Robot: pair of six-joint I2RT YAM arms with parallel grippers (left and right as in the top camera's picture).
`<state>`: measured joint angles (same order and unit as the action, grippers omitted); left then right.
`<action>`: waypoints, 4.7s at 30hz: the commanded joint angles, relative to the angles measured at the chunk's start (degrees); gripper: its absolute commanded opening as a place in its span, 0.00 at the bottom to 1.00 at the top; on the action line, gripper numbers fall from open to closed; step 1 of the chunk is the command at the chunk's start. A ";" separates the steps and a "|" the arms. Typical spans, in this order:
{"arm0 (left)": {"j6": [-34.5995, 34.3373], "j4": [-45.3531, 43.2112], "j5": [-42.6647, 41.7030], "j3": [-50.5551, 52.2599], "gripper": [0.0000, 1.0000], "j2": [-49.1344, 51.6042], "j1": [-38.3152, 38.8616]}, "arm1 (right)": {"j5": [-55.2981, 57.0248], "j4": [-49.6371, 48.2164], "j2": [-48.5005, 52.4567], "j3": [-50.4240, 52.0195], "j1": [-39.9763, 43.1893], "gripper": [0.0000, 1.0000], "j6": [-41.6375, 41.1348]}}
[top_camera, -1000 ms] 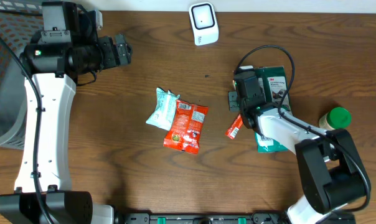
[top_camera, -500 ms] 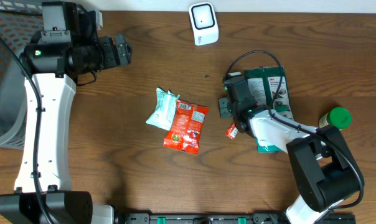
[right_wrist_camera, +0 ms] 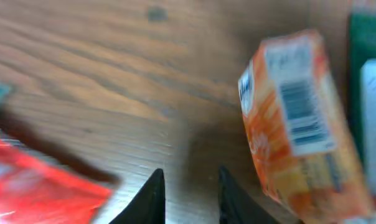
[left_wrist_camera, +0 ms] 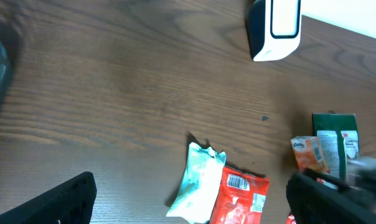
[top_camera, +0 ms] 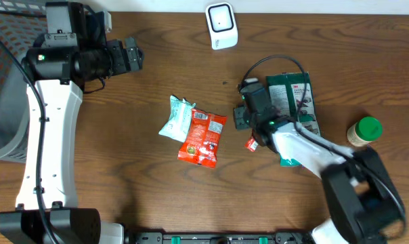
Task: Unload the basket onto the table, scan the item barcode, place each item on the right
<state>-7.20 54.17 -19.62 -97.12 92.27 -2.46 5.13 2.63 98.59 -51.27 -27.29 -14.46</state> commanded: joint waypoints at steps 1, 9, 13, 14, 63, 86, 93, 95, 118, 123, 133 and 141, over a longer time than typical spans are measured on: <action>0.55 0.22 -0.50 -0.61 0.98 0.20 -0.02 | -1.14 1.33 -9.88 -2.08 -0.24 0.26 -0.31; 0.55 0.22 -0.50 -0.61 0.97 0.20 -0.02 | -1.14 13.18 -22.49 -2.32 8.44 0.51 -0.87; 0.55 0.22 -0.50 -0.61 0.97 0.20 -0.02 | -3.98 21.62 -21.99 -2.29 15.54 0.69 -1.84; 0.55 0.22 -0.50 -0.61 0.97 0.20 -0.02 | -5.97 23.39 -21.62 -2.29 17.31 0.70 -1.84; 0.55 0.22 -0.50 -0.61 0.97 0.20 -0.02 | 2.82 34.67 -4.70 -2.25 0.37 0.01 -33.55; 0.55 0.22 -0.50 -0.61 0.98 0.20 -0.02 | -3.58 24.22 -5.25 -8.87 -17.25 0.71 -28.65; 0.55 0.22 -0.50 -0.61 0.97 0.20 -0.02 | 0.24 27.71 -5.18 -13.60 -17.22 0.96 -28.04; 0.55 0.22 -0.50 -0.61 0.97 0.20 -0.02 | 0.70 27.96 -5.11 -13.42 -17.18 0.99 -28.04; 0.55 0.22 -0.50 -0.61 0.97 0.20 -0.02 | 2.40 43.32 -5.03 -5.86 1.53 0.54 -31.23; 0.55 0.22 -0.50 -0.61 0.97 0.20 -0.02 | 2.19 35.30 -5.03 0.98 1.33 0.50 -36.00; 0.55 0.22 -0.50 -0.61 0.97 0.20 -0.02 | -9.64 23.71 -4.94 8.00 -1.09 0.29 -43.71; 0.55 0.22 -0.50 -0.61 0.97 0.20 -0.02 | -12.35 22.23 -4.94 8.00 -10.64 0.30 -54.03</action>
<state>-7.20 54.17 -19.62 -97.12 92.27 -2.46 -4.45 25.26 92.92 -44.86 -34.26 -61.21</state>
